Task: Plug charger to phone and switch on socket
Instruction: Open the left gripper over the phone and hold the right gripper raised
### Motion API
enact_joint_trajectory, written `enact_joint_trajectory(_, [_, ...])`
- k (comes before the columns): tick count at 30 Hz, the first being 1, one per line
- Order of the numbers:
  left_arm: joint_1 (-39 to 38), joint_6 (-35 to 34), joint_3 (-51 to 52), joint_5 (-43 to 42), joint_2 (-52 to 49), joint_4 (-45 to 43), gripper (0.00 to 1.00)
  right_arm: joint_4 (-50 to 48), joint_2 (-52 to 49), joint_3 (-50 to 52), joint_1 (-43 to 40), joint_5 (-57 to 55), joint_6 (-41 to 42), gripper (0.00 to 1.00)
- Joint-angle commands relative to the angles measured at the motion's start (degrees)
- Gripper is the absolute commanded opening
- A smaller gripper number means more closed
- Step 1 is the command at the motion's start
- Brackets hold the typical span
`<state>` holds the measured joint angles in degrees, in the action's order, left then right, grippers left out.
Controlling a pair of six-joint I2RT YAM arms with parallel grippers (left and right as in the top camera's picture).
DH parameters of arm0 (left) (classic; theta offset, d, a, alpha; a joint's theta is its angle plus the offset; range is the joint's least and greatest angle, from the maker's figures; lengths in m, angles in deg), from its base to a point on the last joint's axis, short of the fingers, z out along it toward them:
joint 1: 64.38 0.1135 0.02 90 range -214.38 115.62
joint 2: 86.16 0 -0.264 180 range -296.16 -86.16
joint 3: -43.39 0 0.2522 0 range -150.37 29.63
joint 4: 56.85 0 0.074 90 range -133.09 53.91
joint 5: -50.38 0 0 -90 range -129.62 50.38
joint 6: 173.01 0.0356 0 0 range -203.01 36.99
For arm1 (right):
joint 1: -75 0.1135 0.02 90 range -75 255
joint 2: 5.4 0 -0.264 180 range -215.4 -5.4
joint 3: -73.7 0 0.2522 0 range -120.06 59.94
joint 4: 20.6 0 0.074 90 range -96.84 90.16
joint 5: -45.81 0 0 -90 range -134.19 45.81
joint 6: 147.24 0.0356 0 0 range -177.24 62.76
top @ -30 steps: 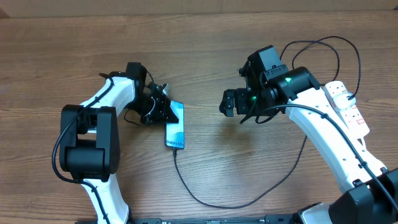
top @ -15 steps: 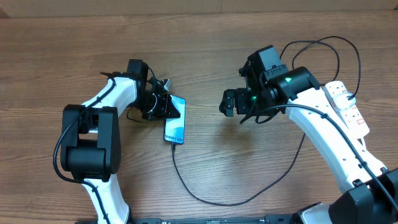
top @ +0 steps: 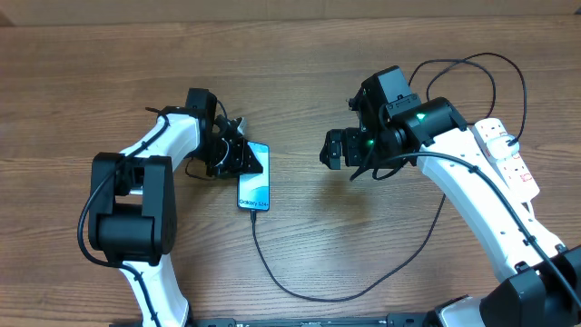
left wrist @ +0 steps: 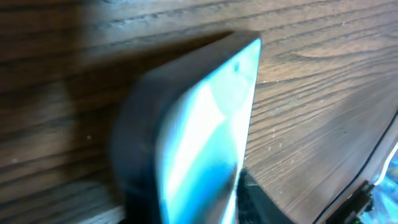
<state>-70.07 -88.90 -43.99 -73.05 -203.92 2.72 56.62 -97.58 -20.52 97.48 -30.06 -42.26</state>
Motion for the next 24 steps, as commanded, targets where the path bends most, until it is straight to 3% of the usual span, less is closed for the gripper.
enact_joint_trajectory(1, [-0.37, -1.4, 1.79, 8.46, -2.16, 0.9, 0.38, -0.33, 1.51, -0.15, -0.42, -0.57, 0.28, 1.0])
enact_joint_trajectory(4, [-0.33, -4.81, 1.6, 12.24, -2.16, 0.63, 0.41, -0.81, 1.51, -0.15, -0.42, 0.76, 0.31, 1.0])
enact_joint_trajectory(11, [-0.33, -4.87, -1.64, 14.73, -2.14, 3.93, 0.44, -3.39, 1.51, -0.15, -0.42, 8.04, 0.26, 1.0])
enact_joint_trajectory(20, [-0.33, -6.51, -4.98, 19.45, -2.14, 7.19, 0.58, -4.79, 1.51, -0.15, -0.42, 8.04, 0.31, 1.0])
enact_joint_trajectory(24, [-0.33, -6.99, -8.87, 19.45, -2.14, 9.68, 0.59, -4.9, 1.51, -0.15, -0.42, 8.02, 5.31, 1.0])
